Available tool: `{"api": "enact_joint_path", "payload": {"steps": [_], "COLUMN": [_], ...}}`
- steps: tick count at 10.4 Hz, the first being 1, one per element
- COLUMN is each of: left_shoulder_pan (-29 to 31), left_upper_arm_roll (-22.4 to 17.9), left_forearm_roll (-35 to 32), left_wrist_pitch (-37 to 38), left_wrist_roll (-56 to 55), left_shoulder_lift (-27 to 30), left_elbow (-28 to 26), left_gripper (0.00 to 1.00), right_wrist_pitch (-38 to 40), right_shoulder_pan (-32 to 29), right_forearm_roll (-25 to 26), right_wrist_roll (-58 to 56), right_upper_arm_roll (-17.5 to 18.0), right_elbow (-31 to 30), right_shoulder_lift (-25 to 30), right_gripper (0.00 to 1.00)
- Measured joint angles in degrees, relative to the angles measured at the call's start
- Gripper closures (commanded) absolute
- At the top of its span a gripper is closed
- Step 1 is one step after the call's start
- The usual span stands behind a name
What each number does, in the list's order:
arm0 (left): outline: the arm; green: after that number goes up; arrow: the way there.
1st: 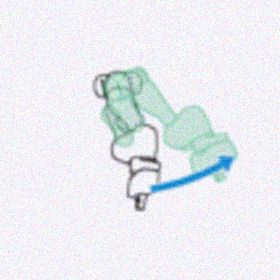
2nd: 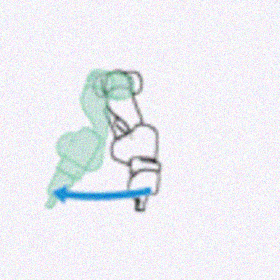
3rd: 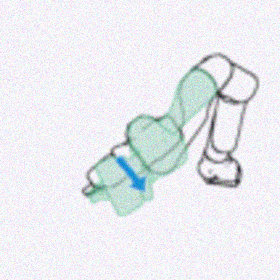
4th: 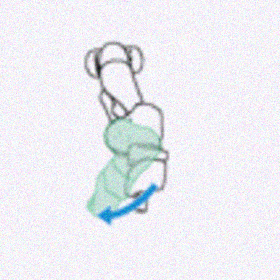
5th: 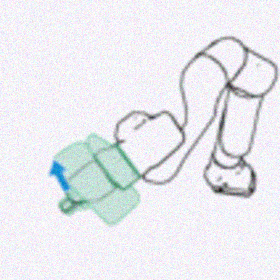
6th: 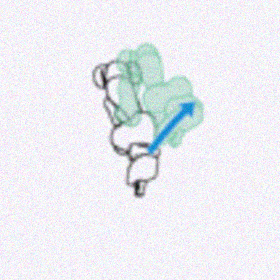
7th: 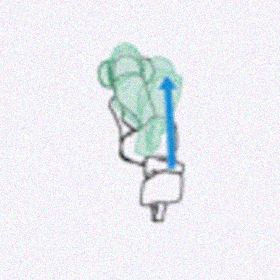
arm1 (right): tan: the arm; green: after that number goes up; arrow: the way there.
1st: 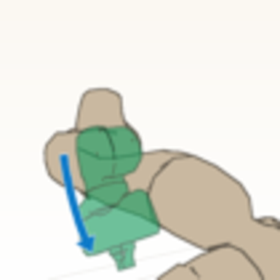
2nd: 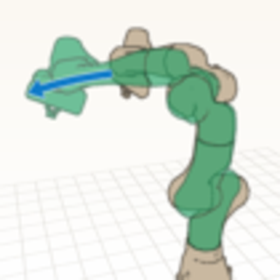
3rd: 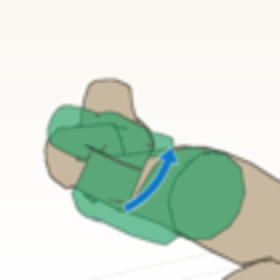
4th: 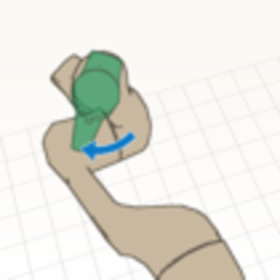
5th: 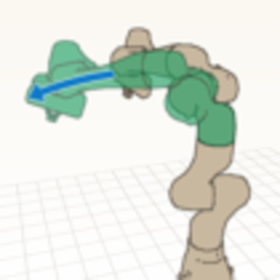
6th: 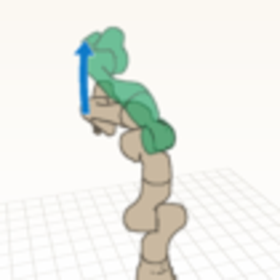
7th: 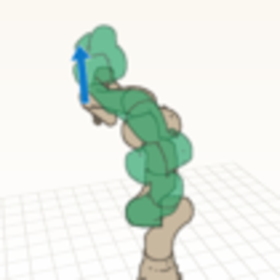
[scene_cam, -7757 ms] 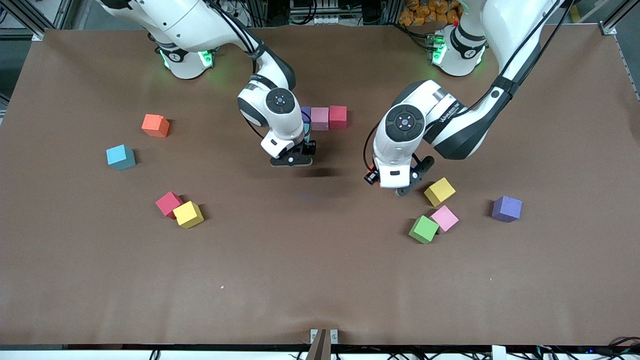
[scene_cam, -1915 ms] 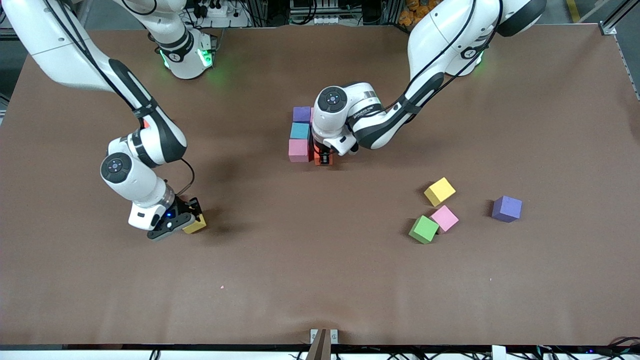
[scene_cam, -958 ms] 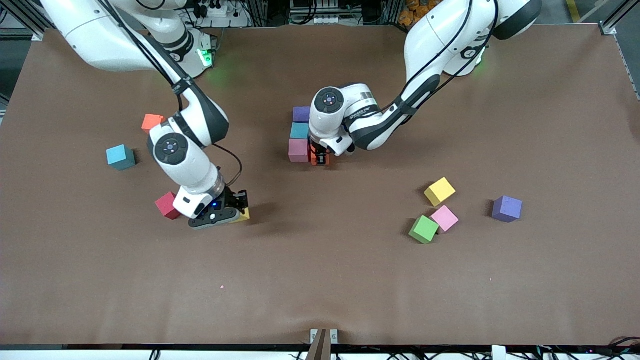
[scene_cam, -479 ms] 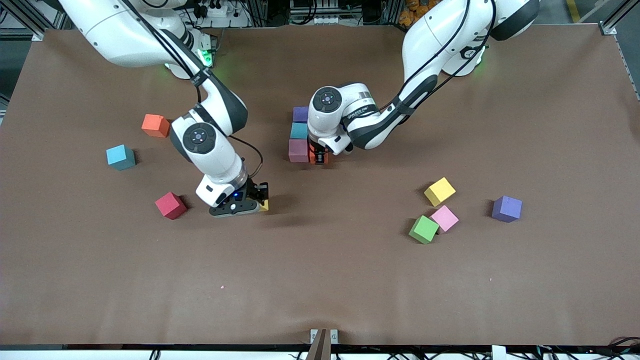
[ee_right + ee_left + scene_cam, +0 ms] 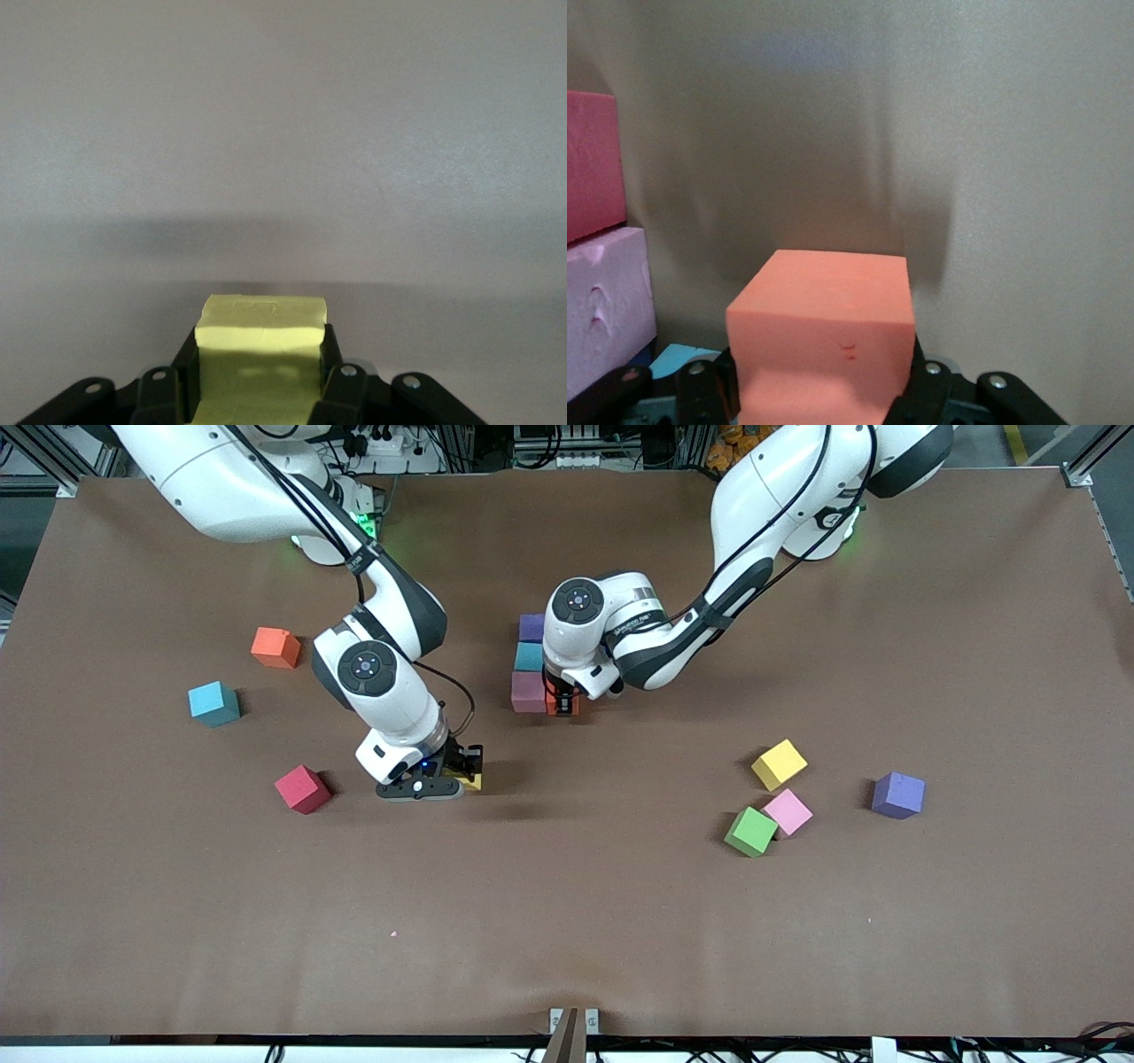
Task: Arrange 11 blocks into digit 3
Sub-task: 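Set the orange cube beside the pink cube while the right gripper carries yellow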
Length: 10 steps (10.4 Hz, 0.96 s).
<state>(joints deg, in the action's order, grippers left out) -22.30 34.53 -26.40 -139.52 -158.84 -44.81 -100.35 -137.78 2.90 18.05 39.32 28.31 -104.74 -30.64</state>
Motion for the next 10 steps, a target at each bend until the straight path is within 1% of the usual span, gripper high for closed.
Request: {"api": "enact_joint_path", "payload": {"steps": [6, 8, 10], "left_shoulder_pan": [0.4, 1.4, 2.0], "left_upper_arm_roll": [-0.3, -0.2, -0.1], "left_forearm_roll": [-0.3, -0.3, -0.3], "left_wrist_pitch": [0.1, 0.3, 1.2], "left_wrist_roll": [0.0, 0.0, 0.1], "left_shoulder_lift": [0.2, 2.0, 4.6], "left_elbow": [1.1, 1.3, 1.1], "left_gripper": [0.0, 0.0, 0.0], "right_wrist_pitch": [0.0, 0.0, 0.0], "right_shoulder_pan": [0.6, 1.1, 2.9], "right_forearm_roll": [-0.1, -0.1, -0.2], "right_wrist_roll": [1.4, 3.2, 7.8], "right_upper_arm_roll": [0.0, 0.1, 0.1], "right_elbow": [0.0, 0.0, 0.0], "right_shoulder_lift": [0.0, 0.0, 0.0], "right_gripper": [0.72, 0.72, 0.72]}}
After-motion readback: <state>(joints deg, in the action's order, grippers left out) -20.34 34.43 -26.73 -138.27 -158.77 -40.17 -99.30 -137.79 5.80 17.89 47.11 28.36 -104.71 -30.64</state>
